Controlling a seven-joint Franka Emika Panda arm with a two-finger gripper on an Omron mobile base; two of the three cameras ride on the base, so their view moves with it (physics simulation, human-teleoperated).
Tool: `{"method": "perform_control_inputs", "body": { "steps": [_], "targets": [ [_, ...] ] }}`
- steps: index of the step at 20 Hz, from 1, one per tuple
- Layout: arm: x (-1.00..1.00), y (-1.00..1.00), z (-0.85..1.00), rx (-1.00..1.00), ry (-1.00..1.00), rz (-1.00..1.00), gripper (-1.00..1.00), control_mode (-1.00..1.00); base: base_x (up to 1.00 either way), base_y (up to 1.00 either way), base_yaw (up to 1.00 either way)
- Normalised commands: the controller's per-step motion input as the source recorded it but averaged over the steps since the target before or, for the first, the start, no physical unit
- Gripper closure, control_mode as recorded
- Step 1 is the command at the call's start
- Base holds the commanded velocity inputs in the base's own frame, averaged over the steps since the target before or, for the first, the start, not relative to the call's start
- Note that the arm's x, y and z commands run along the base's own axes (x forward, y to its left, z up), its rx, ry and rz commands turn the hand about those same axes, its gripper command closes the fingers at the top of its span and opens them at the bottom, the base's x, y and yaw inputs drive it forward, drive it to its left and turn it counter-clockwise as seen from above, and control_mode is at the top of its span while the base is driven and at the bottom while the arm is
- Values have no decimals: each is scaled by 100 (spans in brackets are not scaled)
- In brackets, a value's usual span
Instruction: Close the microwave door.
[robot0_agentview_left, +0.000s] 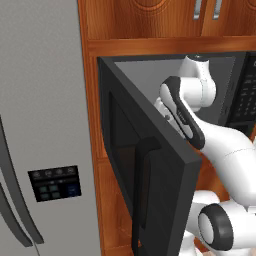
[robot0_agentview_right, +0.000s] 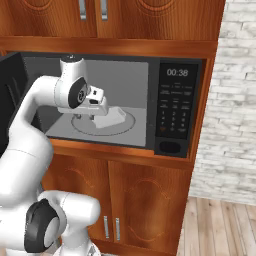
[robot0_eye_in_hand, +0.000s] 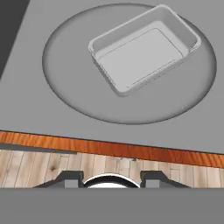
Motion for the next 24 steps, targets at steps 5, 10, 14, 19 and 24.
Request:
{"method": "perform_control_inputs", "body": {
  "steps": [5,10,14,19,24],
  "targets": [
    [-56,-6,0,2,-5,0,-100,-100,0,0,0],
    [-100,-11,0,5,-23,-4,-100,-100,0,0,0],
    [-100,-13,0,11,-41,-1,-100,-100,0,0,0],
    [-99,0,10,1,-37,-2,-100,-100,0,0,0],
    [-100,0,16,0,-33,0,-100,-100,0,0,0]
  ]
}}
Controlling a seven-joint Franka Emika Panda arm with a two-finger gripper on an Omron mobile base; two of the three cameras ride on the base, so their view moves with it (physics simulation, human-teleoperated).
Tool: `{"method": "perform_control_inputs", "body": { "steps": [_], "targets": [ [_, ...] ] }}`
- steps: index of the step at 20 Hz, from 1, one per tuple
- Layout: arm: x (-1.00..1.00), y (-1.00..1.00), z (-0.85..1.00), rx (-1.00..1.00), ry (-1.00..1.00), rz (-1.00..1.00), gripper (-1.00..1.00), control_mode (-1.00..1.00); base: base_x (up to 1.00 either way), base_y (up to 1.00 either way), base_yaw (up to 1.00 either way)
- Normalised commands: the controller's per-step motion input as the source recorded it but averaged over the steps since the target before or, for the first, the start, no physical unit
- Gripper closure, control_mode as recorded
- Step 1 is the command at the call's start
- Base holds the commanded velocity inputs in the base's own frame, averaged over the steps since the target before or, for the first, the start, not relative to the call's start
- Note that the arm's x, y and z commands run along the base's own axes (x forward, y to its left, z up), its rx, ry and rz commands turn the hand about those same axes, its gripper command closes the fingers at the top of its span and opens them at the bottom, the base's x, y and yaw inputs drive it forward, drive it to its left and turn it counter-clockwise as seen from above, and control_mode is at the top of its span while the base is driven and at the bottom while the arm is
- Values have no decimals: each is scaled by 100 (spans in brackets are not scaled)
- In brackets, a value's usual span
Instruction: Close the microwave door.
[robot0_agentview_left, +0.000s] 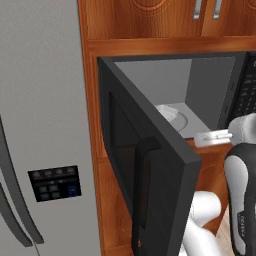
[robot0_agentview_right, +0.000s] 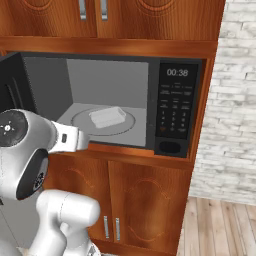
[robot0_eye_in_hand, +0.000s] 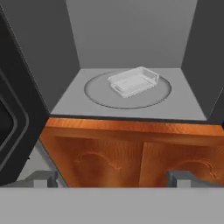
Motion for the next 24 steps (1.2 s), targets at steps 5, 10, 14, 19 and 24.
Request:
{"method": "perform_control_inputs", "body": {
  "steps": [5,10,14,19,24],
  "targets": [
    [-100,0,1,0,-37,0,-100,-100,0,0,0],
    [-100,0,-20,0,-34,-5,-100,-100,0,0,0],
    [-100,0,-27,0,-29,-11,-100,-100,0,0,0],
    [-94,12,-24,0,-27,-17,-100,-100,0,0,0],
    [-77,25,-32,-1,-20,-19,-100,-100,0,0,0]
  ]
}}
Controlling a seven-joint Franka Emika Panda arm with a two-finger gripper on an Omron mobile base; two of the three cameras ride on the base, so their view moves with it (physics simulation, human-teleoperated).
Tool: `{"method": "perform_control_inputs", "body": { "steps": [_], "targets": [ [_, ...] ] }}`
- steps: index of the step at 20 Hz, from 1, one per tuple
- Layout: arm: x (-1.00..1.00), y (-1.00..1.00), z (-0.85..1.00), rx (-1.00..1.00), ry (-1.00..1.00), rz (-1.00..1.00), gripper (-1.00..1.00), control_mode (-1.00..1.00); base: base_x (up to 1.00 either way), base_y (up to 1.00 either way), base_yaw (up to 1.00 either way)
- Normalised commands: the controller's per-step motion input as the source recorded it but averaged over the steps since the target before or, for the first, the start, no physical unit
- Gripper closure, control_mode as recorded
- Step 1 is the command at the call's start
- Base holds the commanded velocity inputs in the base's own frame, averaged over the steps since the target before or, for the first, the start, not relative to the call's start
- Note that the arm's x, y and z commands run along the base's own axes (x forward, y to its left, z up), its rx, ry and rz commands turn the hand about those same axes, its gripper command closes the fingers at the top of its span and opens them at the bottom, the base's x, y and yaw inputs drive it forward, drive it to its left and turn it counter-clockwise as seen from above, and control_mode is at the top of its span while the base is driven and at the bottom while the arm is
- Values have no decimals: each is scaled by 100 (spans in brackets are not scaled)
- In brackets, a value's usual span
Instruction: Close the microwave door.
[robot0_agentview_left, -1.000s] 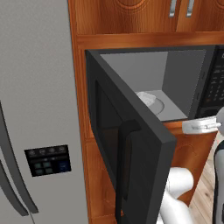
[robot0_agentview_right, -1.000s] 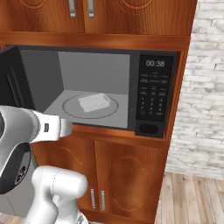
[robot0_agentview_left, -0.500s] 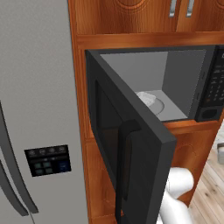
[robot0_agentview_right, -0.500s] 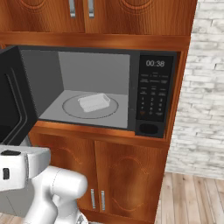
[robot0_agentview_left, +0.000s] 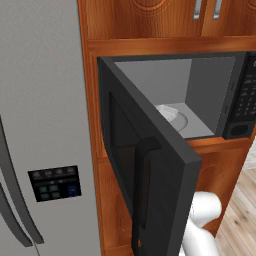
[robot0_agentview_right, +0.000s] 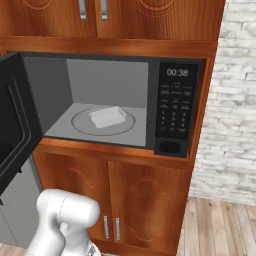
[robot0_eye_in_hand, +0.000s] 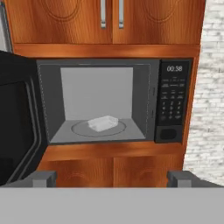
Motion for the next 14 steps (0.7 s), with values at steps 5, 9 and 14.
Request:
{"method": "perform_control_inputs", "body": {
  "steps": [5,9,14],
  "targets": [
    [-15,82,-61,-4,-10,-16,-100,-100,0,0,0],
    [0,89,-77,-1,-12,-12,-100,-100,0,0,0],
    [-1,84,-56,-3,-11,-12,-100,-100,0,0,0]
  ]
}}
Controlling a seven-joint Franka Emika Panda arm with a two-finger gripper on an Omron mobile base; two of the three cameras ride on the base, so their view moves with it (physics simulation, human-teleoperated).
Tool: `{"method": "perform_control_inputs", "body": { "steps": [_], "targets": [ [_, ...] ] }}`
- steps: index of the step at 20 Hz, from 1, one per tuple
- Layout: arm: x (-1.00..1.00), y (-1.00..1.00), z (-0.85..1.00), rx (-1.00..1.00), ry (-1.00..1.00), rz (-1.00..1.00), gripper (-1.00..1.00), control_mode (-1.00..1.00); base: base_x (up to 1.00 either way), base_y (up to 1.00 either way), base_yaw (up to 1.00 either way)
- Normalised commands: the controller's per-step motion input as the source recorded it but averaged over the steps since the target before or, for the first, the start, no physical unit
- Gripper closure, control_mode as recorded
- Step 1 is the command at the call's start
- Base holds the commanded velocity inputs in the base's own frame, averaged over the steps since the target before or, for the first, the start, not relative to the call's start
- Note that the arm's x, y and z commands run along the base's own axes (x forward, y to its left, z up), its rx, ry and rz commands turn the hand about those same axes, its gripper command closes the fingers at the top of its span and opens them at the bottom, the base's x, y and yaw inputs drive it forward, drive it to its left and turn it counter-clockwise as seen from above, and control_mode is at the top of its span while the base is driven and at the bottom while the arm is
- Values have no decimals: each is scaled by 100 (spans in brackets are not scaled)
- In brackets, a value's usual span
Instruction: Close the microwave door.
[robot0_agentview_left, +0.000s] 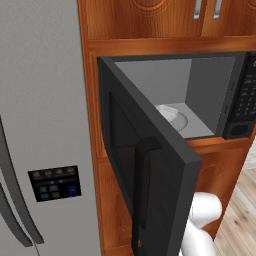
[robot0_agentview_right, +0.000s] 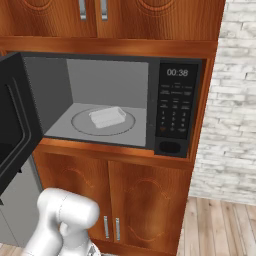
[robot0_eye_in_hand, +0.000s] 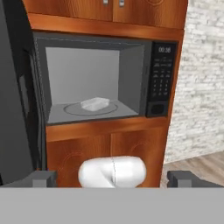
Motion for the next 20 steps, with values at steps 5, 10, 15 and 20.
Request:
{"method": "perform_control_inputs", "body": {
  "steps": [5,10,15,20],
  "targets": [
    [6,79,-34,-9,-2,-11,-100,-100,0,0,0],
    [24,64,-35,-10,0,-10,-100,-100,0,0,0],
    [26,59,-33,-11,0,-9,-100,-100,0,0,0],
    [42,48,-30,-17,5,-8,-100,-100,0,0,0]
  ]
}}
